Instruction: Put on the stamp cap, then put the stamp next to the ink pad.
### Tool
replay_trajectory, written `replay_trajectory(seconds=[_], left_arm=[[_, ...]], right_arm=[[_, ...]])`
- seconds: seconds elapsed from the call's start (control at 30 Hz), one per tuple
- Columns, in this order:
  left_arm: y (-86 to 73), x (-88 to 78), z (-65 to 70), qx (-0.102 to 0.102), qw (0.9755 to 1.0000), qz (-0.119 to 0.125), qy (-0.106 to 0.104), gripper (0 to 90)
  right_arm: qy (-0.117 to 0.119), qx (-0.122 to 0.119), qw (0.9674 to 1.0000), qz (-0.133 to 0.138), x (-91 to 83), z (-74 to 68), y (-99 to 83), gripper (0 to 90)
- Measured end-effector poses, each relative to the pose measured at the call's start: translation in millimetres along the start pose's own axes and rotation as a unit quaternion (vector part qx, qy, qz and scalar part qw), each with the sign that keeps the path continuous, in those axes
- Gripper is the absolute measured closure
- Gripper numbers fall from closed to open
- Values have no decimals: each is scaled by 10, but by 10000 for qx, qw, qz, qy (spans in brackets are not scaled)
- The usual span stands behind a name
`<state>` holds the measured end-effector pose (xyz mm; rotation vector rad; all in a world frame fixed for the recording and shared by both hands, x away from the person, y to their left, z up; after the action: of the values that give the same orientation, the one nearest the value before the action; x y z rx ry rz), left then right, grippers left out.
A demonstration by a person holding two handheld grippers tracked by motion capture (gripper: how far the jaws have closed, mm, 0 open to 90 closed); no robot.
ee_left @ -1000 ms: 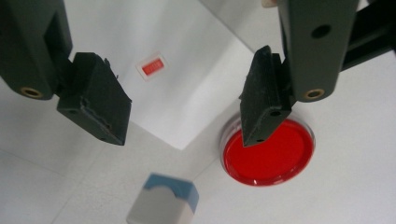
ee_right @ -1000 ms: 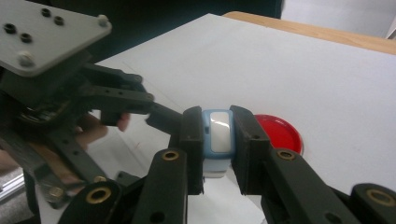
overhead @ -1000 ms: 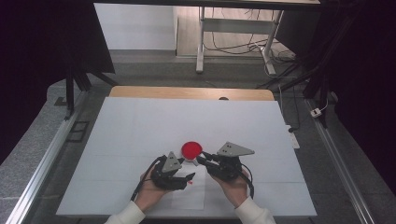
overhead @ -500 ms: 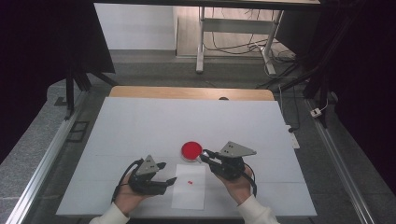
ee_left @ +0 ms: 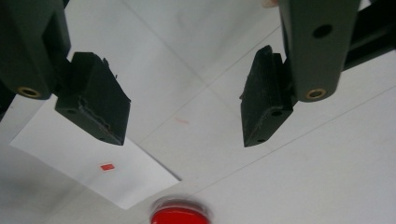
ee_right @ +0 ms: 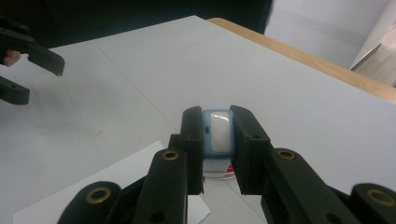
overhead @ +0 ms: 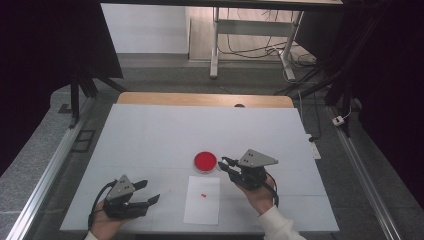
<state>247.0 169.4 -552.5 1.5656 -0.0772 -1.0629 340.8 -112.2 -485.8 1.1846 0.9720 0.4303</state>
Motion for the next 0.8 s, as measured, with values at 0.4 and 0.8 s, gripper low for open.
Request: replay_trajectory(seconds=[0.4,0.8], left_arm=[[-66,18,-73,-79,9999,-40,117,324],[-63,38,-81,-100,9999,-38,88,320]], right_arm=[[-106,-76,9998,-180,70,93,-11,747],[-393,-138,9978,-519,224,321,-108,747]])
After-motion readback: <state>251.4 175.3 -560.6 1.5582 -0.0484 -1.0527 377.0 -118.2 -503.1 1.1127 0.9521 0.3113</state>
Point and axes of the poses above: each handheld gripper's, and its own axes: x roughly forward along the jaws, y roughly out of its top, z roughly to its right, the point moved 7 cm from there along x, roughly forward along the jaws, and after that the axes turned 1 degree about z, right-handed, at the moved point
